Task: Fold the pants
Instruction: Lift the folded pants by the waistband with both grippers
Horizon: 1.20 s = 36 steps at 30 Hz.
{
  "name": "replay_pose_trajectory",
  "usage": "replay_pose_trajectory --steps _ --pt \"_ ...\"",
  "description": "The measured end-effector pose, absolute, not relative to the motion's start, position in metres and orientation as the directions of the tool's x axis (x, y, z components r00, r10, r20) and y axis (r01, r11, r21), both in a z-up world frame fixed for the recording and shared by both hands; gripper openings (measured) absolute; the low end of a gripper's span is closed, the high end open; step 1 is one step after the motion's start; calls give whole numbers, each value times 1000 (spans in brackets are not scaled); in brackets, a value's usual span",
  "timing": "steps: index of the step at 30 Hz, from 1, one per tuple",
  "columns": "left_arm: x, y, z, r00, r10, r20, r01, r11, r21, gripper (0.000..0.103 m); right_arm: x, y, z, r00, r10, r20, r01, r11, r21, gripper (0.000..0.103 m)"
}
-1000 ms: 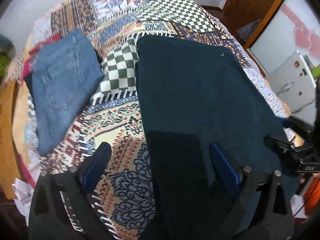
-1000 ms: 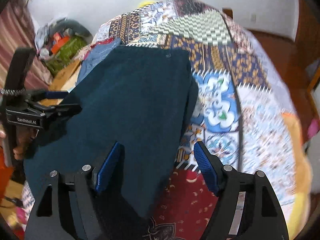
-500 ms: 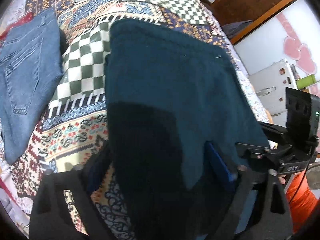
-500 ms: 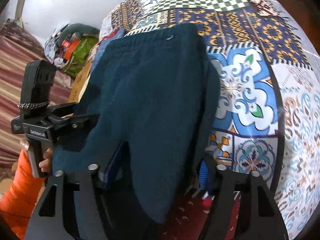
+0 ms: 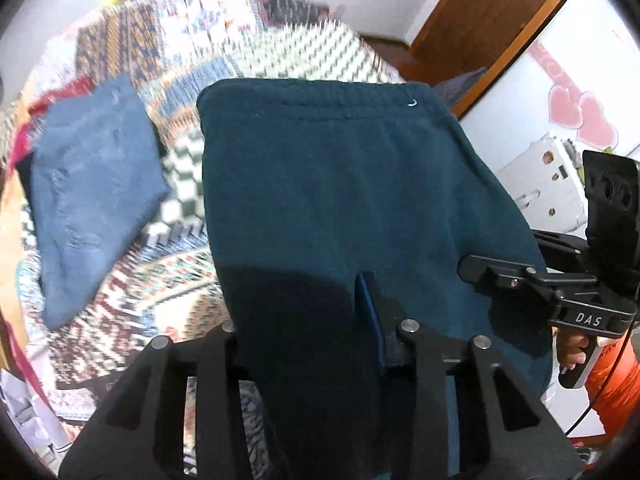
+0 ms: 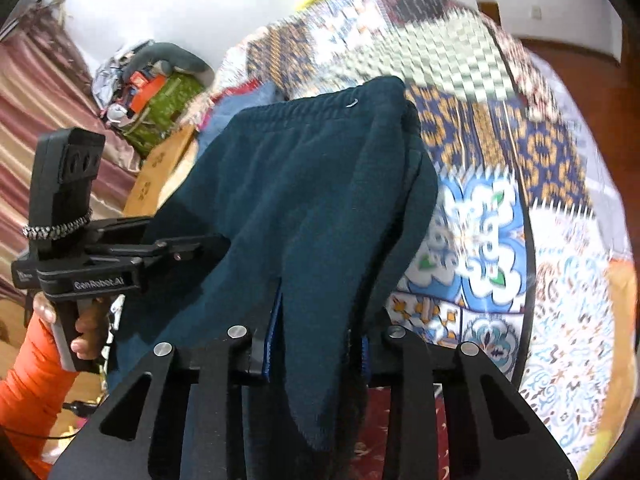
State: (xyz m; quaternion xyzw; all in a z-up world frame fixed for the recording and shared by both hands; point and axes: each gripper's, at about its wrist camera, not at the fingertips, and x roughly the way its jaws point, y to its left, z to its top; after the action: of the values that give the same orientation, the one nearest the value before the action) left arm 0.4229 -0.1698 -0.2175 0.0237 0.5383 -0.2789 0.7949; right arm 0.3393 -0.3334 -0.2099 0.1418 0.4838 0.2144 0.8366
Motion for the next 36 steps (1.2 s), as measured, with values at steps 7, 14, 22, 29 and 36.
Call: replay_pose_trajectory --steps 7,14,22,29,36 --pt "408 -125 -152 461 -427 -778 447 869 -212 36 344 -294 -148 549 479 -686 -329 877 349 27" --pt "406 -60 -106 604 -375 -703 372 913 -167 35 367 -250 -117 585 521 -622 -411 851 326 27" --pt "442 8 -95 675 -296 -676 286 949 -131 35 412 -182 -111 586 551 -594 -472 828 303 27" --pt "495 34 -118 687 -255 -680 237 964 -121 35 457 -139 -121 566 549 -615 -485 825 291 27" --pt "543 47 -162 679 -201 -706 183 978 -103 35 511 -116 -154 540 533 -652 -472 832 290 26"
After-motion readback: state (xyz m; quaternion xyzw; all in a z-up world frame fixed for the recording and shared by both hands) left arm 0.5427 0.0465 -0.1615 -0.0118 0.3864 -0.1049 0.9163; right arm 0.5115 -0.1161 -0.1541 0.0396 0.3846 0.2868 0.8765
